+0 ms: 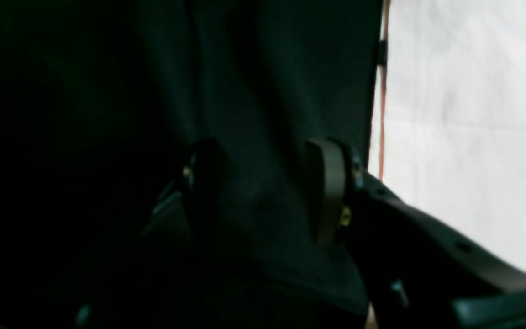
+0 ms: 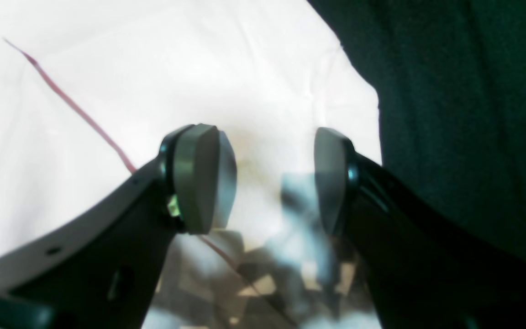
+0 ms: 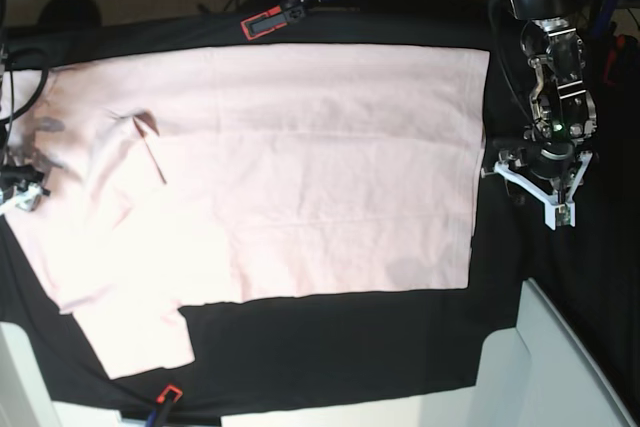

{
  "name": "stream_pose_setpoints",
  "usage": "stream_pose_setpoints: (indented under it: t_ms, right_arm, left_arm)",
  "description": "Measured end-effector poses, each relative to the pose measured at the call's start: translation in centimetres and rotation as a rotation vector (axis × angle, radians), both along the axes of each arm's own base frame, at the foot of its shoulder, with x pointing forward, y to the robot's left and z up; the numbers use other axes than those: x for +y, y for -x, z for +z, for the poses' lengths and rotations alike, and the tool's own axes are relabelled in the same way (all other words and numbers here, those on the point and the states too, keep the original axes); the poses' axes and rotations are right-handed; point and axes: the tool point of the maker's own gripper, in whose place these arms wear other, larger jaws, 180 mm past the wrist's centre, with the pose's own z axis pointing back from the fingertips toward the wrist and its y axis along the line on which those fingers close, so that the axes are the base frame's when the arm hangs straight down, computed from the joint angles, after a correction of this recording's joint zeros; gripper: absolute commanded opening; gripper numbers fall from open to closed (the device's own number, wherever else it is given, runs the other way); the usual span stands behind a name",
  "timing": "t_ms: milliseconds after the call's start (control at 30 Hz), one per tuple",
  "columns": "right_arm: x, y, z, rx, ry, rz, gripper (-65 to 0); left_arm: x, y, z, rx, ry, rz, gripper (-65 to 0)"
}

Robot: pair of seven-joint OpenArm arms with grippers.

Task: Fold the T-shirt properly
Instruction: 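Lower the left gripper and grasp the shirt's side edge midway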

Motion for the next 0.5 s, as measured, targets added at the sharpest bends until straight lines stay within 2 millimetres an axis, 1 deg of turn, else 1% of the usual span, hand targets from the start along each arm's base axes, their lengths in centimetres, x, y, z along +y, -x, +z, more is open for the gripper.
stream_pose_setpoints:
  t_ms: [100, 233, 333, 400, 500]
  right_arm:
    - [0.0, 0.0, 0.0, 0.000, 0.000, 0.000, -32.2]
    - [0.0, 0.0, 0.0, 0.000, 0.000, 0.001, -32.2]
    - [0.0, 0.0, 0.0, 0.001, 0.000, 0.001, -32.4]
    - [0.3, -0.1, -0.1, -0.002, -0.001, 0.000, -32.4]
    - [0.4, -0.2, -0.1, -0.005, 0.000, 0.000, -32.5]
  left_arm:
    - [-0.7, -0.2, -0.2, -0.007, 0.021, 0.010, -34.4]
    - [-2.3, -0.6, -0.6, -0.010, 0.054, -0.006, -34.4]
    - [-2.6, -1.6, -0.8, -0.016, 0.075, 0.010, -34.4]
    - [-2.7, -2.3, -1.4, -0.002, 0.095, 0.018, -34.4]
    - [-3.0, -2.7, -2.7, 0.028, 0.124, 0.029, -34.4]
